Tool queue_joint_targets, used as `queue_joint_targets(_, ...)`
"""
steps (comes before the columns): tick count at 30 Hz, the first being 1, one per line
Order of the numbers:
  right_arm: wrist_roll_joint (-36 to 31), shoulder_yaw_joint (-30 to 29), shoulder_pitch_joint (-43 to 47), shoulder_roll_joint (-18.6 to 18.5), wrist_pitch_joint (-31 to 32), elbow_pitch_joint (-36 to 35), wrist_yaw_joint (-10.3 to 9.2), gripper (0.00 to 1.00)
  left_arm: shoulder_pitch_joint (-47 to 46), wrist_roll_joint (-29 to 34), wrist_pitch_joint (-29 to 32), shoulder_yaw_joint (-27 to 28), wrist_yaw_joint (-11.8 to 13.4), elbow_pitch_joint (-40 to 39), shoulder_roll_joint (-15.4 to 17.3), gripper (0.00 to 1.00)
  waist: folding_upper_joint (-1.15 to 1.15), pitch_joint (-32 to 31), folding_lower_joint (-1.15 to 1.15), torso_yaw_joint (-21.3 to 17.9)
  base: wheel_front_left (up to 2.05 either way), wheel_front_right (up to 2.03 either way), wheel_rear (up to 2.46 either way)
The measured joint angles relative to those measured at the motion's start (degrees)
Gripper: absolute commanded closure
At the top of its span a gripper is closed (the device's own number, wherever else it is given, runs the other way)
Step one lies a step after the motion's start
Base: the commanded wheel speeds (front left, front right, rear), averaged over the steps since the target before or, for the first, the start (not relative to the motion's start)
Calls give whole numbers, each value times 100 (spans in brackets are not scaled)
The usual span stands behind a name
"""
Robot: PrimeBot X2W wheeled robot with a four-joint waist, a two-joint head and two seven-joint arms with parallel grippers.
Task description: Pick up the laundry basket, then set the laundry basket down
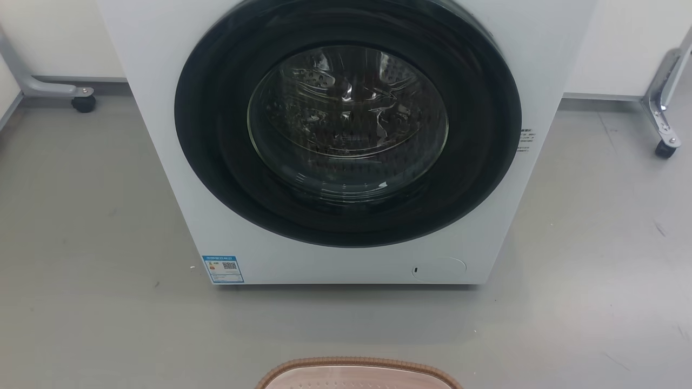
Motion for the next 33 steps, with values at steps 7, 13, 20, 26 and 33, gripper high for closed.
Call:
queue_joint_targets(7, 91, 57, -16, 10, 32, 32, 0, 100, -2, -26, 5, -42, 2, 40, -3, 100, 0, -26, 0, 5, 0, 0, 0)
queue_joint_targets(13, 146, 101, -36, 20, 74, 82, 0, 100, -3, -33, 36, -66, 11, 73, -22, 100, 0, -38, 0, 5, 0, 0, 0)
queue_joint_targets(20, 205, 149, -91, 24, 81, 122, 0, 100, -9, -49, 52, -96, 25, 83, -31, 100, 0, -43, 0, 5, 0, 0, 0)
queue_joint_targets(26, 244, 196, -124, 25, 83, 140, 0, 100, -10, -93, 53, -121, 27, 81, -30, 100, 0, -45, 0, 7, 0, 0, 0)
queue_joint_targets(33, 303, 248, -130, 25, 83, 158, 0, 100, -10, -142, 58, -163, 33, 78, -30, 100, 0, -43, 0, 5, 0, 0, 0)
